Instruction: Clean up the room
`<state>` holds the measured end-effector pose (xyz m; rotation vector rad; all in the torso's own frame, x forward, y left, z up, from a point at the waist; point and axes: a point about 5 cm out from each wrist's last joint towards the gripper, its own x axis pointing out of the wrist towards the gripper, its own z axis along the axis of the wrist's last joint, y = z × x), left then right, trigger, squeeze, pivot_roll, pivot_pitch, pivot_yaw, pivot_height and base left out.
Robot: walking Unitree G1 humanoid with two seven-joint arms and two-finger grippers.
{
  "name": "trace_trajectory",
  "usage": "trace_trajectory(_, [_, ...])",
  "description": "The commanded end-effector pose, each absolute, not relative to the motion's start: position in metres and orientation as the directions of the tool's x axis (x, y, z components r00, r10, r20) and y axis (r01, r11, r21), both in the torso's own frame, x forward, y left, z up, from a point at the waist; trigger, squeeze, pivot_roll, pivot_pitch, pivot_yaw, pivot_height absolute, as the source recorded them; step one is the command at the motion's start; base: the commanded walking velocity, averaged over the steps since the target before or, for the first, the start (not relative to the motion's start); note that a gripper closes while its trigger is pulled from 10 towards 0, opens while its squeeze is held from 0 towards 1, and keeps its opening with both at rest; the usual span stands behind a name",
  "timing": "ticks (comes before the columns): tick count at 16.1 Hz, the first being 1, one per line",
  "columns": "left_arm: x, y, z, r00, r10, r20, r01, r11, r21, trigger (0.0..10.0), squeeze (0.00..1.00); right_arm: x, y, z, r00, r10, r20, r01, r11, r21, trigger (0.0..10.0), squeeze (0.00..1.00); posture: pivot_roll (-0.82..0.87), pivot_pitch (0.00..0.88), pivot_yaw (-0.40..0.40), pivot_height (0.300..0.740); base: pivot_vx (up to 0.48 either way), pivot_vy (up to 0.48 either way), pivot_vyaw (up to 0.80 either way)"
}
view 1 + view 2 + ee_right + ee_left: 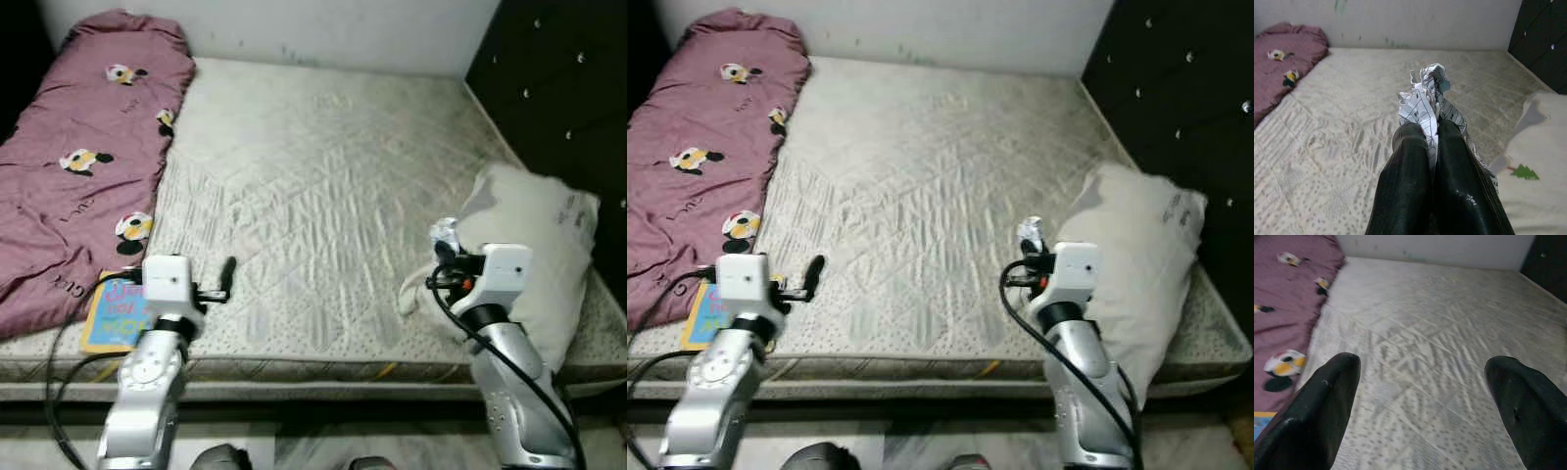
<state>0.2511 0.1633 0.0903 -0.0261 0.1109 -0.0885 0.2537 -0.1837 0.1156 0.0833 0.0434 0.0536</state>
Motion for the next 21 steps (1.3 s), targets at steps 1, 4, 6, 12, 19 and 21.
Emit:
trace_trajectory(1, [0.2504,0.1653,0.089,0.989,-0.089,-0.117,0.087,0.996,-0.03,10.0,0.0,0.2531,-0.1849,0.1151,0.998,0.053,-0.045,-0.049,0.996,0.079,10.0,0.0,-0.05,0.075,-0.041,0.74,0.0,0.401,0.0])
trace_trajectory(4, [0.2505,0.1653,0.0883,0.988,-0.088,-0.125,0.084,0.996,-0.037,10.0,0.0,0.2542,-0.1849,0.1147,0.997,0.056,-0.049,-0.052,0.996,0.076,10.0,0.0,-0.06,0.076,-0.04,0.74,0.0,0.427,0.0])
trace_trajectory(6, [0.2507,0.1653,0.0885,0.989,-0.09,-0.121,0.087,0.996,-0.036,10.0,0.0,0.2535,-0.1848,0.1139,0.997,0.056,-0.052,-0.052,0.996,0.076,10.0,0.0,-0.06,0.076,-0.04,0.74,0.0,0.48,0.0])
trace_trajectory(12, [0.2512,0.1643,0.0893,0.988,-0.098,-0.118,0.095,0.995,-0.032,10.0,0.0,0.253,-0.1845,0.1118,0.996,0.059,-0.063,-0.054,0.996,0.074,10.0,0.0,-0.05,0.076,-0.043,0.74,0.0,0.48,0.0])
trace_trajectory(19, [0.2502,0.1632,0.0898,0.989,-0.101,-0.108,0.1,0.995,-0.014,10.0,0.0,0.2521,-0.184,0.11,0.995,0.071,-0.073,-0.065,0.995,0.07,10.0,0.0,-0.05,0.074,-0.049,0.74,0.0,0.342,-0.06])
trace_trajectory(21, [0.2498,0.1596,0.0919,0.985,-0.143,-0.092,0.14,0.989,-0.038,10.0,0.0,0.2519,-0.1844,0.1094,0.994,0.072,-0.078,-0.067,0.996,0.066,10.0,0.0,-0.06,0.074,-0.047,0.74,0.0,0.0,0.0])
